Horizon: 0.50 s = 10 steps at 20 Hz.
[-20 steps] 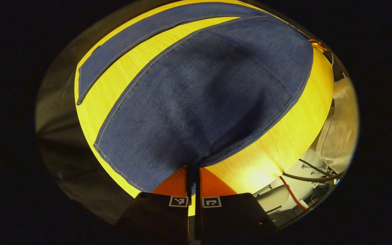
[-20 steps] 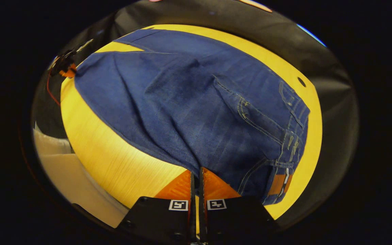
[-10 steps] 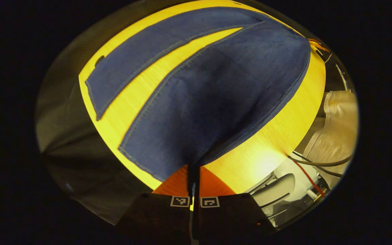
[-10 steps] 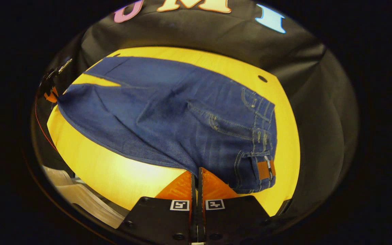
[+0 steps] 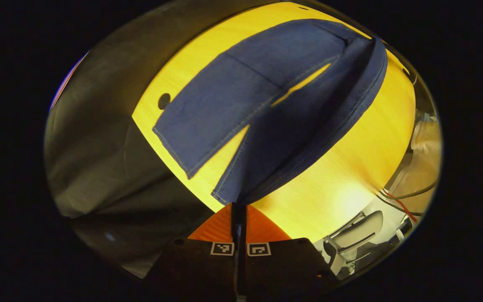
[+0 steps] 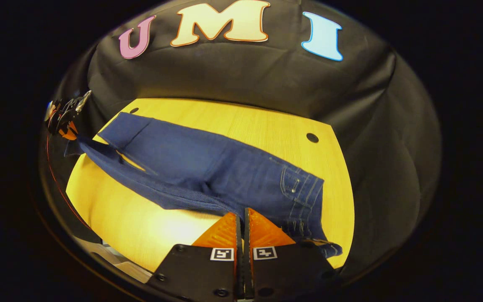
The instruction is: Grasp the waist and the cuffs of the jeans and fold them to make the two legs overlap; first hold the waist and fold one-third of the jeans toward the cuffs, then hold the cuffs and fold the remaining one-third in the same direction to finish folding.
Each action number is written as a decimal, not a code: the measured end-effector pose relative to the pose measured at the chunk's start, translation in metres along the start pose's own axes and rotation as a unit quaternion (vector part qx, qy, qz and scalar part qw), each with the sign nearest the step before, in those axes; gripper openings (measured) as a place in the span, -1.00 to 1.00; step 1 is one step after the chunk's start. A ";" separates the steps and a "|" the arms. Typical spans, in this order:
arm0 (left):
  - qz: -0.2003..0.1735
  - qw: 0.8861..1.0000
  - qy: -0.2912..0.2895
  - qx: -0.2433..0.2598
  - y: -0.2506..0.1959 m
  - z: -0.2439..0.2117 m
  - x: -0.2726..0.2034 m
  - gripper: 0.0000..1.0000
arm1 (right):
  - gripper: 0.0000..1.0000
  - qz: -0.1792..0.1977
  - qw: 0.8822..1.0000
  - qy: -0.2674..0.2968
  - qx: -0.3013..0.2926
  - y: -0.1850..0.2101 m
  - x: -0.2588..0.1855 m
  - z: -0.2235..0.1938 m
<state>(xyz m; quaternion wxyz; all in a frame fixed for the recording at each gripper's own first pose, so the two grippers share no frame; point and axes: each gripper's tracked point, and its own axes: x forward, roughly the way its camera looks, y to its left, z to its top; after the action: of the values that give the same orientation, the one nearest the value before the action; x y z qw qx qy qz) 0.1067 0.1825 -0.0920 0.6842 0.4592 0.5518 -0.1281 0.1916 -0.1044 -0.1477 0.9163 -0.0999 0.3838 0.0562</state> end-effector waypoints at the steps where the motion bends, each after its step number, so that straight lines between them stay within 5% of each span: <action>1: 0.008 1.000 -0.001 0.002 0.008 0.007 0.003 -1.00 | -0.94 0.005 1.000 0.000 0.000 -0.002 0.008 0.010; 10: 0.085 0.996 -0.009 0.023 0.087 0.072 0.041 -1.00 | -0.96 0.037 0.998 -0.020 0.056 -0.022 0.111 0.092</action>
<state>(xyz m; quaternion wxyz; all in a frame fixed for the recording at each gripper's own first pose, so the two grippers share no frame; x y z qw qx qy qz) 0.2260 0.1881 -0.0874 0.6868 0.5187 0.5019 -0.0860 0.3370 -0.1018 -0.1613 0.9251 -0.0329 0.3716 0.0706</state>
